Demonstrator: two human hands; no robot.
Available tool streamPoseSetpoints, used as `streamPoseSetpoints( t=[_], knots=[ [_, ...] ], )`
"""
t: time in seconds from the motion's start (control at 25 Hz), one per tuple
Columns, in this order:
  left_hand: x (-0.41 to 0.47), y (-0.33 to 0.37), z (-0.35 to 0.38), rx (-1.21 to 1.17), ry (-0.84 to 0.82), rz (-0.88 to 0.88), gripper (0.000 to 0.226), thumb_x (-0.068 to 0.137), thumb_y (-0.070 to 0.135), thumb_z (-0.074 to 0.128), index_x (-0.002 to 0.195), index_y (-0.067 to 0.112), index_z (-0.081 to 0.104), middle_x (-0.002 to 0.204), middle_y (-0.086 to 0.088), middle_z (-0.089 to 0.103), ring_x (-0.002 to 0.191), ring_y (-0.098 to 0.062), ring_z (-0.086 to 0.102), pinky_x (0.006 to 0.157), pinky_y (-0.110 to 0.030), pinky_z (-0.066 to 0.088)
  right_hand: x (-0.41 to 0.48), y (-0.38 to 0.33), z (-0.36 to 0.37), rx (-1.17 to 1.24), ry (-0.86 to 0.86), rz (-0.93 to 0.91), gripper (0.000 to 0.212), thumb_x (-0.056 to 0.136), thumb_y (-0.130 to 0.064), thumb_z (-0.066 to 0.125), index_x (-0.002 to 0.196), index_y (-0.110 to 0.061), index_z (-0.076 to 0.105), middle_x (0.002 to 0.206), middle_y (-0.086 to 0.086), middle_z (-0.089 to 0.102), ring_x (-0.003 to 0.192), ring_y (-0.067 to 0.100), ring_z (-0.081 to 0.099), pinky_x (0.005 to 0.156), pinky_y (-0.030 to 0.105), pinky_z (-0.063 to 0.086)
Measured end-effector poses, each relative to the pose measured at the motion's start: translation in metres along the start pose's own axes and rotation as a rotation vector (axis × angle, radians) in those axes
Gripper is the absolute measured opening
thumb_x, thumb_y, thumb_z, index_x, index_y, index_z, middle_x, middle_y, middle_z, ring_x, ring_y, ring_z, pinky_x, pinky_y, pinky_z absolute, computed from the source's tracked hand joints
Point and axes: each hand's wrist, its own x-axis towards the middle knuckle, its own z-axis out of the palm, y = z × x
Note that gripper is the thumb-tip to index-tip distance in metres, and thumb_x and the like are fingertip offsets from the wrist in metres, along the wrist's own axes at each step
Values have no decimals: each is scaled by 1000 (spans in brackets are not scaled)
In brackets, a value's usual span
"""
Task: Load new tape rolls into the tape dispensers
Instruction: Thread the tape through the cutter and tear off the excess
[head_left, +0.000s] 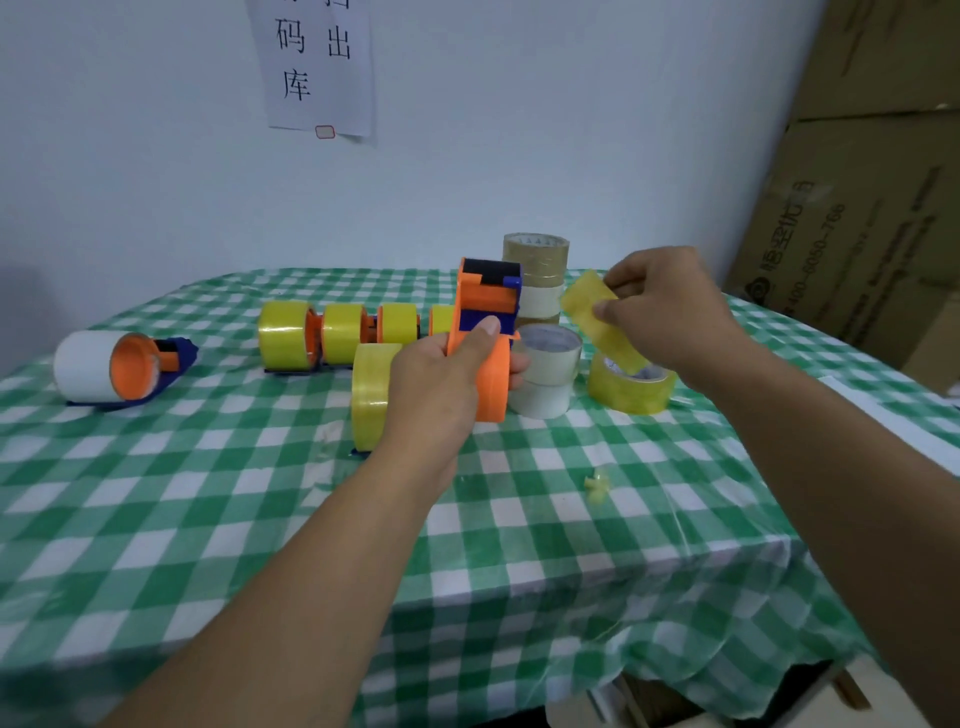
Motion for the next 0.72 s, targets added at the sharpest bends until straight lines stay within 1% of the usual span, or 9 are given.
streamPoseSetpoints(
  t=[0.12,0.2,0.28,0.36,0.4,0.44,0.52,0.64,0.72],
  knots=[
    [-6,2,-4,-25,12,22,24,101,32,57,101,11,69,82,-6,78,72,-16,73,72,-33,61,-27,-16,1,234,-70,60,15,85,-9,76,82,-21,68,82,10,70,71,19,61,67,32,50],
    [-9,3,-6,-15,4,34,26,104,33,51,105,12,67,81,-5,78,72,-16,73,72,-33,61,-42,-22,2,349,-78,92,12,86,-11,76,90,-20,71,84,6,72,71,16,64,64,28,51],
    [-13,2,-7,6,3,42,30,106,33,47,107,10,67,81,-6,77,73,-17,72,72,-35,60,-53,-27,3,446,-96,112,19,86,-14,78,104,-16,72,91,4,73,77,14,67,63,26,51],
    [-16,1,-8,12,9,43,35,105,34,48,106,6,69,85,-11,76,74,-24,72,77,-42,59,-60,-31,5,498,-118,109,25,86,-18,79,110,-16,72,100,7,73,90,18,70,74,31,54],
    [-17,-1,-8,17,12,42,38,105,35,49,105,4,69,89,-16,75,78,-32,71,81,-48,59,-62,-33,8,515,-130,103,26,86,-19,79,110,-16,72,102,9,73,94,20,71,80,36,57],
    [-18,-2,-7,22,20,42,41,104,37,49,104,1,69,93,-21,74,84,-40,69,86,-53,57,-65,-34,11,532,-145,100,26,85,-18,80,110,-15,72,102,11,74,95,22,71,84,39,59],
    [-20,-3,-7,19,41,36,43,103,38,50,105,0,68,99,-24,71,94,-44,67,92,-57,54,-70,-36,18,583,-173,106,28,83,-18,81,108,-12,72,101,14,75,94,26,73,88,47,60],
    [-21,-3,-8,4,54,23,38,105,36,48,104,4,70,101,-19,74,96,-36,70,91,-48,57,-75,-37,26,655,-224,92,27,83,-13,81,106,-7,70,100,20,75,94,36,73,85,59,59],
    [-21,-4,-10,-18,48,20,37,105,34,47,103,6,71,102,-18,74,95,-30,71,84,-36,58,-75,-35,26,653,-288,79,29,82,-10,81,106,-5,65,105,27,71,97,41,71,82,64,57]
  ],
)
